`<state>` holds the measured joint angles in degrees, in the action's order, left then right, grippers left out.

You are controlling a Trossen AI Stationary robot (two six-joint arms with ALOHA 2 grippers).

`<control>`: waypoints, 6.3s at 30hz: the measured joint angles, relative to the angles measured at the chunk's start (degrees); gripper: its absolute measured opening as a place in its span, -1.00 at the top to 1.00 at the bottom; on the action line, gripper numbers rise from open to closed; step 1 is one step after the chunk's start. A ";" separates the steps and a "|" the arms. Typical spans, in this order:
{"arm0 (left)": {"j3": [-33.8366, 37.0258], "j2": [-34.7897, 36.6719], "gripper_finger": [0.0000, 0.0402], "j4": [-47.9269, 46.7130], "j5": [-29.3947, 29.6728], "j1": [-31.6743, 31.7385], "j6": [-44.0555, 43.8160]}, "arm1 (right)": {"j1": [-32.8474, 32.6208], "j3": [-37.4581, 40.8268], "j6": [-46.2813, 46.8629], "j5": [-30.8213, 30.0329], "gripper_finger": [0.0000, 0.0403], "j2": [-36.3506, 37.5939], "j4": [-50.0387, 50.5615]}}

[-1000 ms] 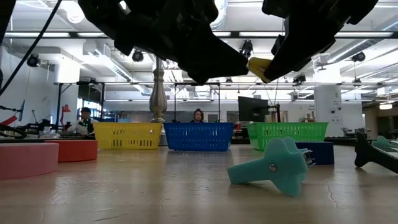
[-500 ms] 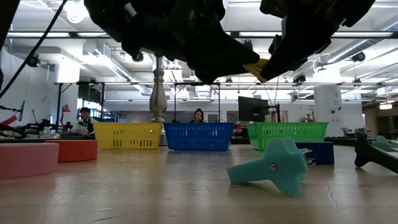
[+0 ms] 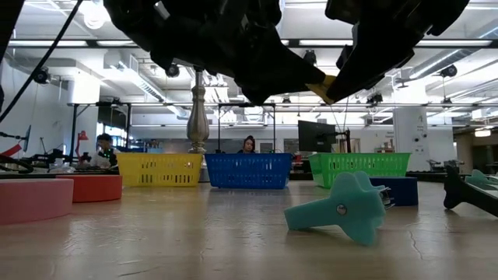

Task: Pick and place Stapler, Stapler remover, tape
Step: Put the yellow stapler into the yellow bin, then put the left blue staple remover into the blue bin

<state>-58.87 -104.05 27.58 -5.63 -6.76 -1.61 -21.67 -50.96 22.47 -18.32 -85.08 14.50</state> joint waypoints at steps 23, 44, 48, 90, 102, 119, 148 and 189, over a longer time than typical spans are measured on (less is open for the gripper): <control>0.04 0.52 0.60 -13.14 9.91 0.18 -0.38 | -0.07 0.59 4.13 -1.12 0.19 0.04 3.69; 10.03 25.31 0.59 -37.54 35.18 1.51 -4.42 | -0.07 0.63 4.06 -1.08 0.19 0.04 3.78; 17.91 30.38 0.58 -34.27 35.83 4.27 -8.04 | -0.04 0.63 3.93 -1.08 0.18 0.04 3.76; 35.54 35.08 0.20 -20.39 28.66 16.30 -17.26 | 1.33 0.92 2.39 -1.14 0.15 -0.02 3.26; 33.99 35.08 0.26 -3.55 11.04 13.75 -15.81 | 1.33 1.07 2.41 -1.10 0.15 -0.02 3.21; 28.41 35.08 0.28 -1.51 4.64 3.09 -5.14 | 1.33 1.64 3.03 -0.71 0.15 -0.02 3.26; 1.20 0.73 0.28 -2.14 -11.52 -4.75 -2.48 | 1.34 1.68 2.81 -0.75 0.15 0.00 3.28; -10.14 -16.72 0.28 -7.29 0.34 -14.18 -10.56 | 0.59 6.60 3.10 -0.74 0.15 -0.28 3.13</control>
<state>-69.01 -120.77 20.28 -5.29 -20.94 -12.16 -21.08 -44.36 25.56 -19.06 -85.36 17.63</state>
